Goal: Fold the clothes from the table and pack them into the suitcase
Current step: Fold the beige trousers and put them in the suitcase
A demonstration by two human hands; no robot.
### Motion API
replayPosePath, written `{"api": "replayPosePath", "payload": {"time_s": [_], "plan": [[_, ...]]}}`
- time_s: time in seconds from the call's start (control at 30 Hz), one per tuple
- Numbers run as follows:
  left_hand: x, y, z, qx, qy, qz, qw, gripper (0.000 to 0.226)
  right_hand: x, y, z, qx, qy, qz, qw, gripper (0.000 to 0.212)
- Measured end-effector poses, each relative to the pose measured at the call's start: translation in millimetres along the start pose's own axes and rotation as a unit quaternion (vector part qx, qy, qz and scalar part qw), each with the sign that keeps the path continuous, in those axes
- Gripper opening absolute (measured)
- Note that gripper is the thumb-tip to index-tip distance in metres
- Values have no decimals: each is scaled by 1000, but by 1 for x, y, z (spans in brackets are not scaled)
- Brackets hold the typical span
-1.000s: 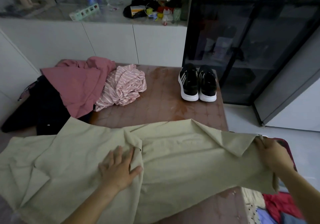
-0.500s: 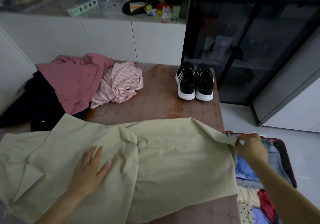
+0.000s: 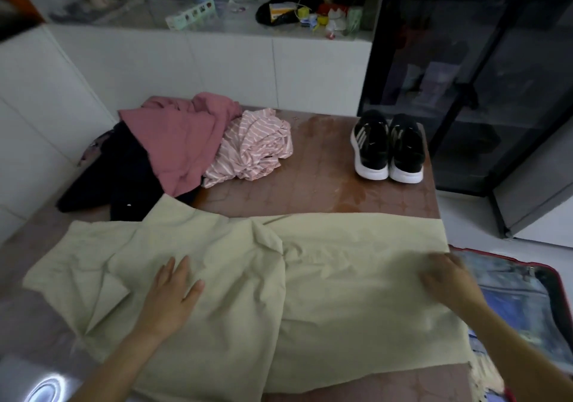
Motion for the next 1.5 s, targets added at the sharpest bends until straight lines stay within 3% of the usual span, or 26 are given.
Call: {"api": "replayPosePath", "payload": {"time_s": [0.13, 0.4, 0.47, 0.6, 0.67, 0.77, 0.83, 0.9, 0.97, 1.03, 1.13, 1.23, 1.4, 1.5], "plan": [[19, -30, 24, 41, 14, 27, 999, 75, -34, -25, -8, 2, -17, -91, 996, 53], [49, -112, 62, 195, 26, -20, 980, 89, -73, -113, -20, 97, -20, -93, 991, 53], [56, -122, 69, 203, 47, -19, 978, 80, -78, -138, -28, 122, -15, -91, 988, 51], [78, -113, 70, 211, 11, -68, 975, 31, -79, -196, -52, 154, -21, -99, 983, 47], [92, -88, 67, 156, 15, -78, 985, 18, -78, -225, -65, 196, -14, -54, 979, 41], [103, -22, 45, 26, 25, -124, 992, 17, -69, -267, -82, 216, -18, 113, 970, 28], [95, 23, 20, -40, -11, -177, 983, 21, -66, -290, -91, 151, -79, 265, 949, 23], [74, 59, -6, -91, -71, -209, 971, 28, -63, -307, -98, 57, -150, 414, 896, 24], [51, 89, -30, -147, -112, -227, 956, 30, -63, -311, -99, -22, -208, 489, 847, 28], [27, 111, -52, -182, -158, -237, 941, 37, -66, -303, -94, -61, -221, 518, 824, 29], [2, 132, -82, -210, -243, -230, 919, 50, -72, -271, -76, -63, -119, 474, 870, 16], [-1, 136, -91, -226, -247, -205, 920, 63, -62, -233, -63, 15, -26, 372, 928, 18], [32, 110, -43, -195, -49, -201, 959, 40, -5, -166, -51, 103, 59, 209, 971, 28], [32, 85, -6, -176, 29, -141, 974, 50, 35, -111, -33, 104, 120, 147, 976, 32]]}}
Point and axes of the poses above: each hand's wrist, its own z-axis towards the middle knuckle, its own x-axis out of the back of the hand, y = z × x, the point moved 4 cm from there along z, towards the middle knuckle, and after that the axes turned 6 degrees about x, right-handed, at the moved point
